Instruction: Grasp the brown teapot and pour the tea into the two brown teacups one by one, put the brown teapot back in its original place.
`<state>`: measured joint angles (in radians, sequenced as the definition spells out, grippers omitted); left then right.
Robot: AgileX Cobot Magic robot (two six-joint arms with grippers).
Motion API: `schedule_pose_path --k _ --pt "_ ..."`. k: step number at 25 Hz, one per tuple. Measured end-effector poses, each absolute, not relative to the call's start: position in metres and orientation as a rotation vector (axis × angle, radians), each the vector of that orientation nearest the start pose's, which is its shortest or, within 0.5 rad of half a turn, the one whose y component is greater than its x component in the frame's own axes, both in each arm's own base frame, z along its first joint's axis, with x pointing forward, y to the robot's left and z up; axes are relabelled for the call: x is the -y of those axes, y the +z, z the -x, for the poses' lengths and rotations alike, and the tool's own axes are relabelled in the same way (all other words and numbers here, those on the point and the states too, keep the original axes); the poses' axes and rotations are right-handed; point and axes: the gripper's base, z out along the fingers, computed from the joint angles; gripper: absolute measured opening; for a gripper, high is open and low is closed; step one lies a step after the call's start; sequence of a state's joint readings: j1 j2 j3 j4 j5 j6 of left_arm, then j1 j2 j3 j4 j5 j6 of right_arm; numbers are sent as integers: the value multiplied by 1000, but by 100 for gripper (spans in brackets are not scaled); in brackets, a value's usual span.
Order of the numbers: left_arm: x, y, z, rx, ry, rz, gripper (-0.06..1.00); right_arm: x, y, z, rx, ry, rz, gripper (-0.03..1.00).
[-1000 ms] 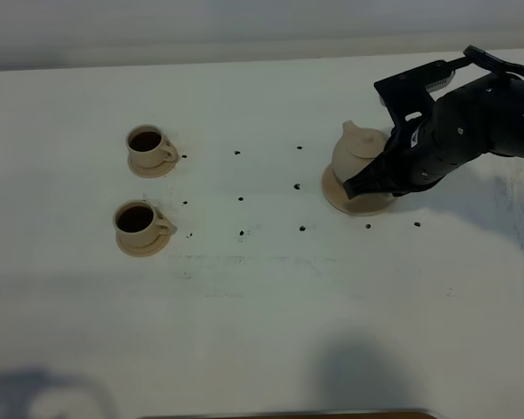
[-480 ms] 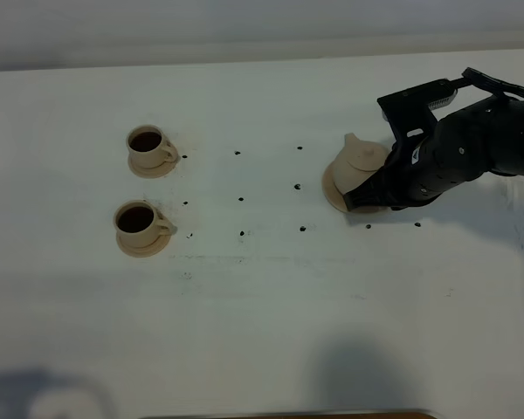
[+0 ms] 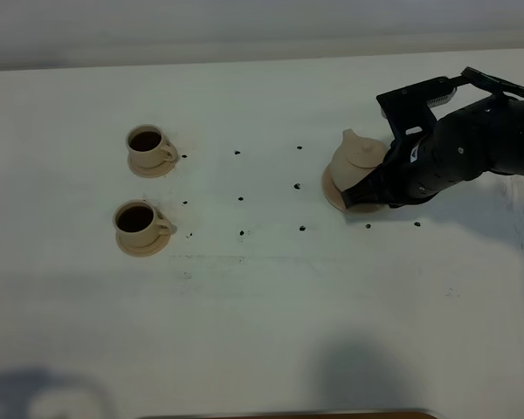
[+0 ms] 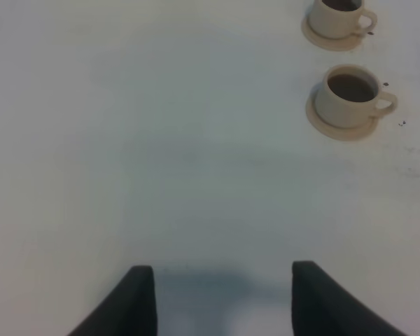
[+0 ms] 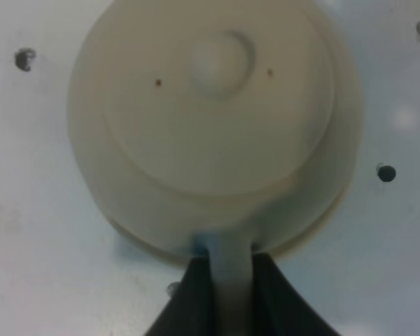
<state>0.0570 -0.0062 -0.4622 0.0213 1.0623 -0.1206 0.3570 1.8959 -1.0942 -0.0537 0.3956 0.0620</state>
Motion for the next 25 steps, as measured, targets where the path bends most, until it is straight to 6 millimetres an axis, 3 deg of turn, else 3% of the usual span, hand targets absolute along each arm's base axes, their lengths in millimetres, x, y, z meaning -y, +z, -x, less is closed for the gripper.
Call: schedule_pose_path --k 8,18,25 --pt "-2 267 2 -2069 -13 185 50 -128 149 -348 -2652 90 447 11" --pt "-2 267 2 -2069 -13 185 50 -129 138 -348 -2681 101 431 43" --pt "-2 267 2 -2069 -13 185 50 -129 147 -347 -2664 102 431 51"
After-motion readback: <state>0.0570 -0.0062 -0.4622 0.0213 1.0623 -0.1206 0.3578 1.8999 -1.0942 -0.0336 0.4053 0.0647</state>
